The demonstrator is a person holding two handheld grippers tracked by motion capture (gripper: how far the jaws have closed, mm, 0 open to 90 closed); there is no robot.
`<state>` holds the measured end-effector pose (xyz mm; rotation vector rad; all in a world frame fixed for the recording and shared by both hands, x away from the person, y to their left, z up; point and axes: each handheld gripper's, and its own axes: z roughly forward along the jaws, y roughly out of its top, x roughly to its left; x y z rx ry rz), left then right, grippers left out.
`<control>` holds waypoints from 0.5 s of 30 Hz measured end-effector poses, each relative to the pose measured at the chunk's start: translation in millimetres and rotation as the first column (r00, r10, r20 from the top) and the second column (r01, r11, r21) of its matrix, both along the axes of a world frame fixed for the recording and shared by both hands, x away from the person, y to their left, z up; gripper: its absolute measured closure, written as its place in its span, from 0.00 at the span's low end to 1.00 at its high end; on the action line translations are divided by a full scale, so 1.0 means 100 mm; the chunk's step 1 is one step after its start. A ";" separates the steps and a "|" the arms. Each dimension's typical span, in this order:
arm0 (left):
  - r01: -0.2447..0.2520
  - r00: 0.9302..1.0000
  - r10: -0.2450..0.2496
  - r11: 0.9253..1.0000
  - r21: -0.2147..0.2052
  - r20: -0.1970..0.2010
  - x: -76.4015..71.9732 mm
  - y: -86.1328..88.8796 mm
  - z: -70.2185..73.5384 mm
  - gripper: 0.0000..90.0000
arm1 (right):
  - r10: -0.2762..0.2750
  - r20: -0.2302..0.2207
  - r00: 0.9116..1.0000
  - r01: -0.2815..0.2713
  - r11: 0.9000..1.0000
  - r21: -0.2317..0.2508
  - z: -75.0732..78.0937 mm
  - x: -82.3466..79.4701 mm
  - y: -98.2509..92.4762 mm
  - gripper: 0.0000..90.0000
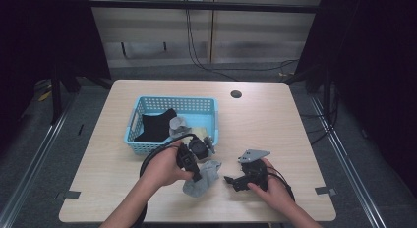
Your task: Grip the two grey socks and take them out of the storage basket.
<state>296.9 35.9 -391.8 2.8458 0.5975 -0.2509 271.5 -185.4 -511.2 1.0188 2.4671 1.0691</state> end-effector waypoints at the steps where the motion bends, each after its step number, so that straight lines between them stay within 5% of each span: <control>1: -0.001 1.000 0.001 1.000 -0.001 -0.002 -0.02 -0.01 -0.04 0.94 | 0.000 0.000 1.000 0.000 1.000 0.000 0.00 0.00 0.00 0.11; 15: 0.014 1.000 -0.013 0.999 0.037 -0.016 -0.02 0.00 -0.32 0.93 | 0.001 0.001 1.000 -0.001 1.000 -0.001 0.00 0.00 0.00 0.11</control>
